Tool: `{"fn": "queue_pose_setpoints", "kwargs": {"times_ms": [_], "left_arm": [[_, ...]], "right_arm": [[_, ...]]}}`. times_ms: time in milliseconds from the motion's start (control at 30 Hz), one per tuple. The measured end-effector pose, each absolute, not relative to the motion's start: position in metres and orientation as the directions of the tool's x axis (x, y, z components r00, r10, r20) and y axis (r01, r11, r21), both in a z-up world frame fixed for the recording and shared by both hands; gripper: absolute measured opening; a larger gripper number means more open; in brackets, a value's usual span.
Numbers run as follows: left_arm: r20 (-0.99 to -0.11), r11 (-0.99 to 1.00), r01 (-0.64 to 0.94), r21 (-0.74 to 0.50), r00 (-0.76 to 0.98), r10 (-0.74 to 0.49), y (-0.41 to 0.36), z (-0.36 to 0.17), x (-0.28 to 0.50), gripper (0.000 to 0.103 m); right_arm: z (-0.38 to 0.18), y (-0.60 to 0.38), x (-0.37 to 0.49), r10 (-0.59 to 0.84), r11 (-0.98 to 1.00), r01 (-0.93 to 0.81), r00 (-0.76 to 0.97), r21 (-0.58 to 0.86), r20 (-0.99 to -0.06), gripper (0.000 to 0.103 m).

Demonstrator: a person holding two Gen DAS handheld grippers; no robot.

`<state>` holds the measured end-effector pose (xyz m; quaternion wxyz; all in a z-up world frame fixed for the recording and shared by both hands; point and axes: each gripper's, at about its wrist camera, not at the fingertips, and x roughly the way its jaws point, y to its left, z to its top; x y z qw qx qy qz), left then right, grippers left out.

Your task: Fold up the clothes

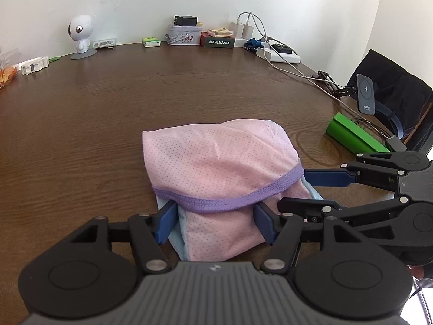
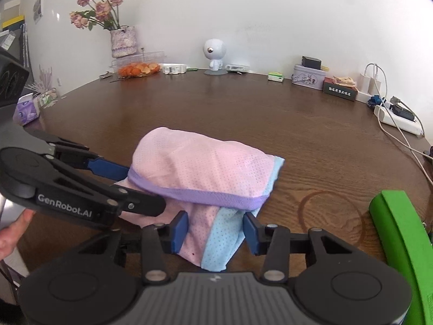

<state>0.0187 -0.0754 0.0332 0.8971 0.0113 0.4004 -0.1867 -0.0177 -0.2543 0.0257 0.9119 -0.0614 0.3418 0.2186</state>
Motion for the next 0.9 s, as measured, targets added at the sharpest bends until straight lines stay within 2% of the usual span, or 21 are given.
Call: {"fn": "queue_pose_setpoints", "kwargs": {"times_ms": [67,133,200,567,900], "left_arm": [[-0.739,0.929,0.35,-0.12,0.593,-0.319,-0.082,0.034,0.044,0.064],[-0.749,0.927,0.354,-0.123,0.58,-0.321,-0.087,0.033,0.075,0.067],[-0.76,0.928,0.348,-0.135,0.564,-0.323,-0.092,0.034,0.107,0.067],[-0.748,0.959,0.215,-0.182,0.603,-0.277,-0.091,0.03,0.264,0.068],[-0.718,0.966,0.175,-0.19,0.646,-0.259,-0.099,0.025,0.389,0.063]], "right_arm": [[0.027,-0.257,0.008,0.331,0.907,-0.419,0.667,0.032,-0.667,0.042],[0.029,-0.258,0.032,0.298,0.918,-0.397,0.668,0.012,-0.682,0.035],[0.03,-0.261,0.063,0.283,0.925,-0.38,0.655,0.018,-0.701,0.033],[0.019,-0.257,0.199,0.215,0.973,-0.213,0.683,0.091,-0.698,0.032],[0.011,-0.263,0.323,0.139,0.99,-0.073,0.714,0.125,-0.686,0.035]]}}
